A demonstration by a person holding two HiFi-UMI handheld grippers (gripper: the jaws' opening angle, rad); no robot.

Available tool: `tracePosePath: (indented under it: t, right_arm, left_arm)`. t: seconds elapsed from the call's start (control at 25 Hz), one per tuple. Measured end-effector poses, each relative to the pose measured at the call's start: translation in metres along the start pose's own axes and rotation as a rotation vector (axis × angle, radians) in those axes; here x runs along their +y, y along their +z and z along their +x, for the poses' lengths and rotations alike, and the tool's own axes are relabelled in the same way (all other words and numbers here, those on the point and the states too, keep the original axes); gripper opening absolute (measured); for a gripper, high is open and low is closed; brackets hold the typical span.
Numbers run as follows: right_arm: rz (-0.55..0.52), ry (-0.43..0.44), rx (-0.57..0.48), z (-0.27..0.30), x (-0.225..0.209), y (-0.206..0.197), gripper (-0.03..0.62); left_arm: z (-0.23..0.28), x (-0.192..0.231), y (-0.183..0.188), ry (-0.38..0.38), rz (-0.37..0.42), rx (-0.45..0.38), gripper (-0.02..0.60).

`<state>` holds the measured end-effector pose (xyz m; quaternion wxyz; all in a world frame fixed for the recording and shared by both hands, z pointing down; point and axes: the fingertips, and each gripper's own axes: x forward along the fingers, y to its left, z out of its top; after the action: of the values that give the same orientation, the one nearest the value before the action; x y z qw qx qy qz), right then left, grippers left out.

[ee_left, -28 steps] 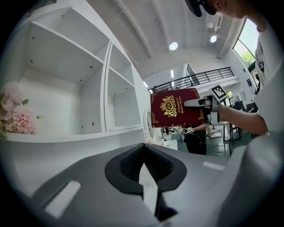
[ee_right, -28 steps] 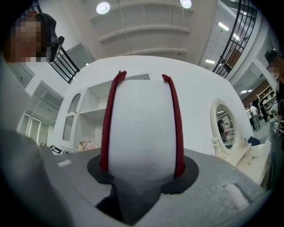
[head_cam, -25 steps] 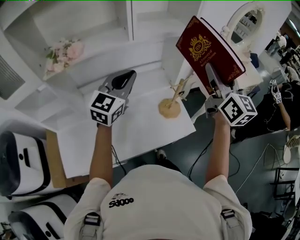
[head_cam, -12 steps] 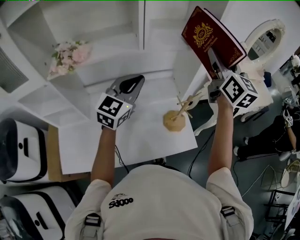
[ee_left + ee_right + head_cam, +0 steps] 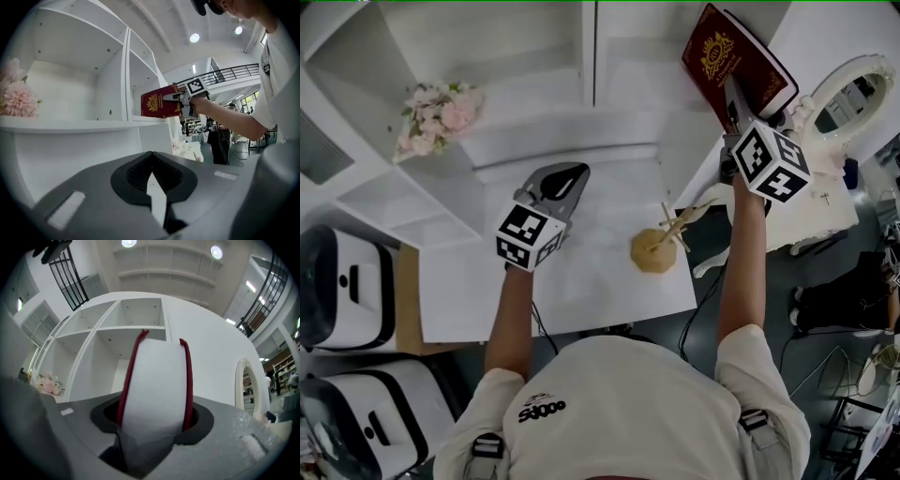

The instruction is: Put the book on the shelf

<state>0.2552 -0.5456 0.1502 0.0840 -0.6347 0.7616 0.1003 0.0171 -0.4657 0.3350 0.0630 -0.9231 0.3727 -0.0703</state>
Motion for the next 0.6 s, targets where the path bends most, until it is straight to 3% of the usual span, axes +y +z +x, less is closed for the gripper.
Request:
tracePosePath:
  t: [0.4, 0.6]
  right_arm:
    - [-0.153, -0.116, -0.006, 0.041, -0.015, -0.002, 0.399]
    - [-0.309, -0.19, -0.016, 0.049, -0.01, -0.011, 0.482]
  left_arm:
    - [0.009, 0.004, -0.021, 0.017, -0.042, 0.036, 0.017]
    - [0.013, 0.001, -0.029, 0.012, -0.06, 0.052, 0.017]
